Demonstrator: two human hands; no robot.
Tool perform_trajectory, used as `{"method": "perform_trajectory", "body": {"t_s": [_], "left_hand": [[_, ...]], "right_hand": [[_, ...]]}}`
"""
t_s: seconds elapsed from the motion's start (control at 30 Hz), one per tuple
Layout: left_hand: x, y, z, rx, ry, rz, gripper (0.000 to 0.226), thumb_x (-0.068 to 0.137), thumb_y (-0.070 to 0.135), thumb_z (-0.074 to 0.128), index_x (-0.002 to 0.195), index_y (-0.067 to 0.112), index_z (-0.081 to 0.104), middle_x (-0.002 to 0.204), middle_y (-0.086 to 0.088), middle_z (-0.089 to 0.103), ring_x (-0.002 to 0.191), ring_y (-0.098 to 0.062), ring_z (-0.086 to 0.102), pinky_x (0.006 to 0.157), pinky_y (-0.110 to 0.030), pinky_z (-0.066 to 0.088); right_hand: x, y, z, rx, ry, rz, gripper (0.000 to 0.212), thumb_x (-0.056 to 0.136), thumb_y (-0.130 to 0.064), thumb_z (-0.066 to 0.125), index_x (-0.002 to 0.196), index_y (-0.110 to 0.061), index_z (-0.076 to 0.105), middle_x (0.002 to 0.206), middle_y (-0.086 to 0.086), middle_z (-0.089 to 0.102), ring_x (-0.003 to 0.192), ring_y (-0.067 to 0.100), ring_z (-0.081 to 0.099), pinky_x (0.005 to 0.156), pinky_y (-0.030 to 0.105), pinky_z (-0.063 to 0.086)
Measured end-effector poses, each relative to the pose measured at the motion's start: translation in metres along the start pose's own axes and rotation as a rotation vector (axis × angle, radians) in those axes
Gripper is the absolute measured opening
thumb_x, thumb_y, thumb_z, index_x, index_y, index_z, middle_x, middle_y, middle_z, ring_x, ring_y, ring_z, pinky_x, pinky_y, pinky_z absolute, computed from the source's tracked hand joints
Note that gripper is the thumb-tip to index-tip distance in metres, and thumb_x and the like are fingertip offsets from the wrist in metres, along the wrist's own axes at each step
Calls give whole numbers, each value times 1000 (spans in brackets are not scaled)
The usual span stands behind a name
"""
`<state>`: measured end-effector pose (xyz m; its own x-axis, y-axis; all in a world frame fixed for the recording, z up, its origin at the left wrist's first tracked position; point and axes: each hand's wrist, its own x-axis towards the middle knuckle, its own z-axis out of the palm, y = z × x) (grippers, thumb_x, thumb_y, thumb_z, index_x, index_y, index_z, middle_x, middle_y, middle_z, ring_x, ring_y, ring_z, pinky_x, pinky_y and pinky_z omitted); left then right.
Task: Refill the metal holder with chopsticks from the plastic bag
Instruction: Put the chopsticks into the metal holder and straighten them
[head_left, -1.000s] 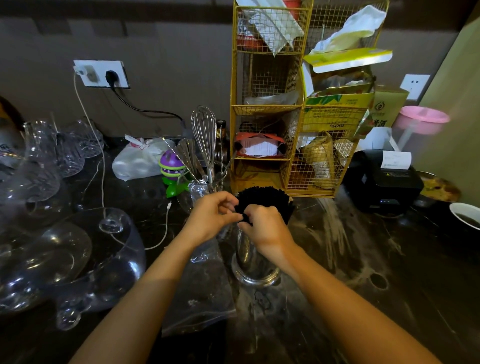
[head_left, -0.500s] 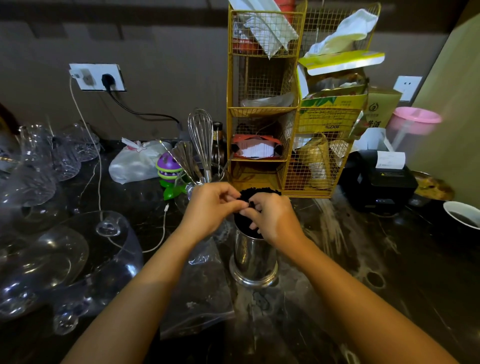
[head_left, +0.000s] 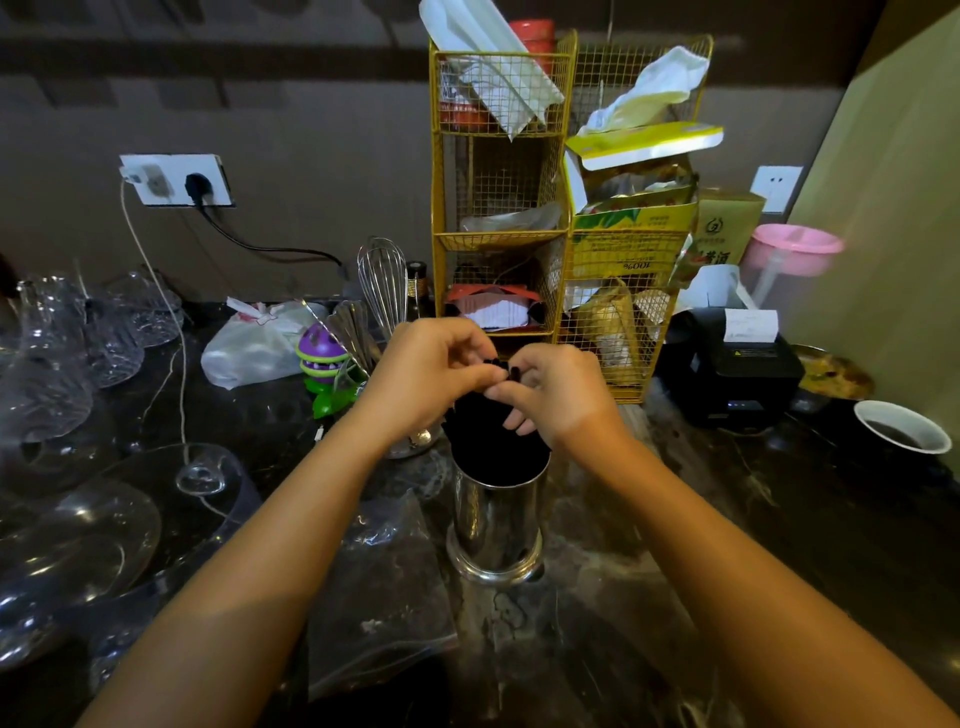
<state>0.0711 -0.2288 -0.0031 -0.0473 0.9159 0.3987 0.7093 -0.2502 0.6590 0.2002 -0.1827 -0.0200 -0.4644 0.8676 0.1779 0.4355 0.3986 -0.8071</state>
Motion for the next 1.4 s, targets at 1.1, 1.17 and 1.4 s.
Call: {"method": "perform_trajectory", "body": {"t_s": [1.1, 1.17, 1.4], "left_hand": [[51, 94, 4, -33, 156, 256, 16, 82, 18, 58, 96, 15, 66, 89, 1, 69, 85, -9, 64, 86, -30, 52], [46, 90, 4, -92, 190, 264, 18, 83, 16, 56, 99, 15, 65, 90, 2, 67, 83, -6, 63, 79, -21, 51], [25, 57, 16, -384, 34, -75, 12, 83, 26, 55, 77, 21, 64, 72, 1, 65, 61, -8, 64, 54, -17, 48]], "right_hand": [[2, -16, -85, 500, 304, -238, 10, 85, -15, 58, 76, -19, 59, 65, 5, 66, 51, 4, 64, 51, 12, 52], [5, -16, -85, 526, 358, -254, 10, 86, -13, 57, 78, -19, 59, 67, 6, 65, 52, 4, 64, 52, 12, 52], [8, -20, -82, 815, 499, -255, 21, 87, -10, 54, 68, -18, 52, 55, -7, 63, 57, 5, 67, 54, 13, 53]]}}
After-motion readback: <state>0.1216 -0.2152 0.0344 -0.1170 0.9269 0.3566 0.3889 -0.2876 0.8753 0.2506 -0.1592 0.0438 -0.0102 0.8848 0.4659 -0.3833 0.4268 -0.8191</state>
